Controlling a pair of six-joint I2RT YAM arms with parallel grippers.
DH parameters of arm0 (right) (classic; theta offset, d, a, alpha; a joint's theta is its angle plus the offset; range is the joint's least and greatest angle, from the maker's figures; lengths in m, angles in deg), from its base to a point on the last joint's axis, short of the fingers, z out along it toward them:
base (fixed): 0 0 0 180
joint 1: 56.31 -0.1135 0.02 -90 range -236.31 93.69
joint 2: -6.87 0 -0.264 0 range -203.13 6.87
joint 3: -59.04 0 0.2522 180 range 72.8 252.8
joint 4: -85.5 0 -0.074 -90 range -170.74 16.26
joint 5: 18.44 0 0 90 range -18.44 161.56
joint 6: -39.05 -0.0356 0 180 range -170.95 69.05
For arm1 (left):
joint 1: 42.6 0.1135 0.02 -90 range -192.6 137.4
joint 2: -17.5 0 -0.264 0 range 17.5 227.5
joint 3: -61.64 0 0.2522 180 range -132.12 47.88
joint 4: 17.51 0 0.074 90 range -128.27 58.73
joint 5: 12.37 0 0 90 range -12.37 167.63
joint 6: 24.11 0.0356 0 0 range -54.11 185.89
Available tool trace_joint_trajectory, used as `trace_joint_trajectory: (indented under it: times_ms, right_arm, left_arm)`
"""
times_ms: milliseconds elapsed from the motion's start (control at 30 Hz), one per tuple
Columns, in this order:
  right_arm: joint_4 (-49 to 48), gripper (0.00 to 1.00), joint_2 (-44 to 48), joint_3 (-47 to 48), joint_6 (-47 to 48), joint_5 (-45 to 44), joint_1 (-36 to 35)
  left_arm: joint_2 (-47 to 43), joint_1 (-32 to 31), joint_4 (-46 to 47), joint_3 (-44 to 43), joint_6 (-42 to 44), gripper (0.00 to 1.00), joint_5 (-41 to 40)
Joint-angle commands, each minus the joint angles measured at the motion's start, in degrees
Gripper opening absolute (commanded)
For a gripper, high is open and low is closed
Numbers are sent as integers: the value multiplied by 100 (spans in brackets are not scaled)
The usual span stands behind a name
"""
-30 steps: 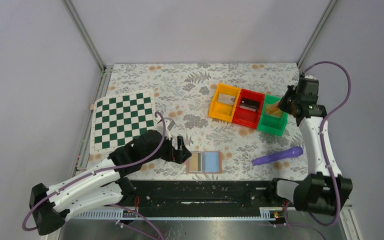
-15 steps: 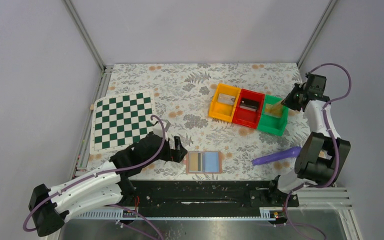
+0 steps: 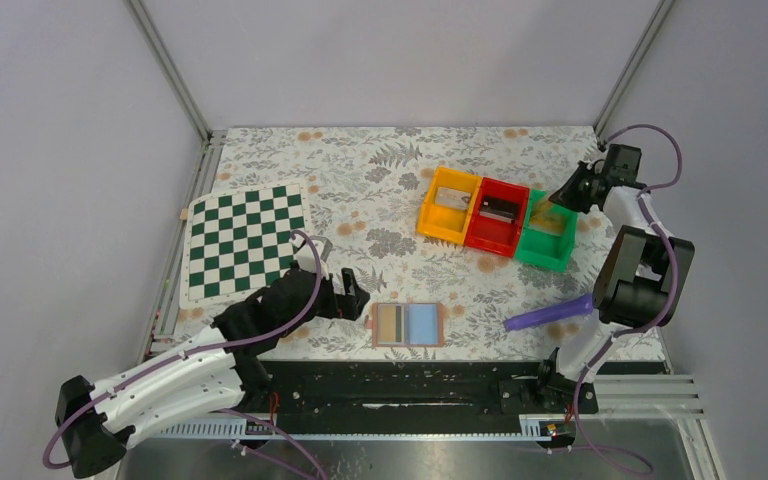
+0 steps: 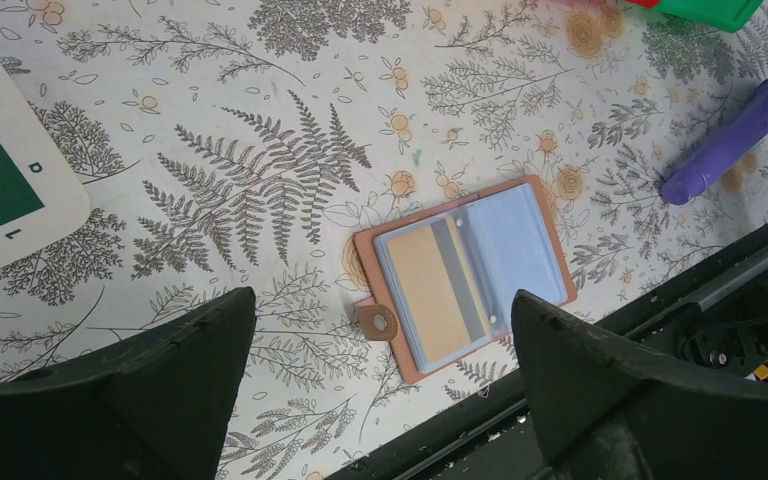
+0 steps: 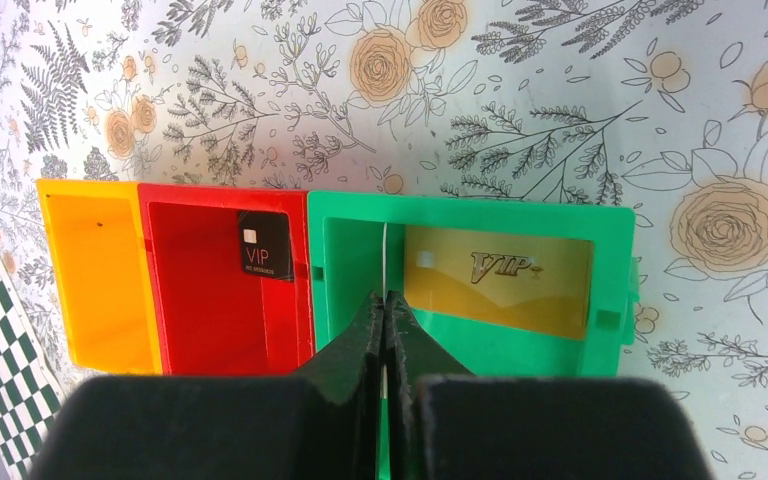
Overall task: Take the credit cards out of the card holder
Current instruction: Place the credit card in the storage box.
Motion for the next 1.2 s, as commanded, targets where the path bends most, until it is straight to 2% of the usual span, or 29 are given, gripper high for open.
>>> trace_joint_trajectory:
  times_ms: [0,133,300,500,667,867,1167]
  right_arm:
    - [-164,2,-138,318,138,182,28]
    - [-27,5,-289,489,166,98,63]
    - [147,14,-382,691,186,-135,100]
    - [828,30,-318,1111,119,-731,139]
    - [1058,32,-90,1192,15,-930,138]
    - [969,33,132,943,-248,-372,82]
    - [1035,35,-216,917,-270,-471,-232]
  left_arm:
    - [-8,7,48,-97,38,98,-276]
    - [19,12,62,-106,6,98,-264]
    - [108,8,38,-182,-27,98,-267]
    - [228,10,27,-152,-202,98,-235]
    - [262,17,19,-110,-344,98,-260]
    - [245,9,115,-7,-399,98,-210]
    - [420,14,261,32,-406,98,-151]
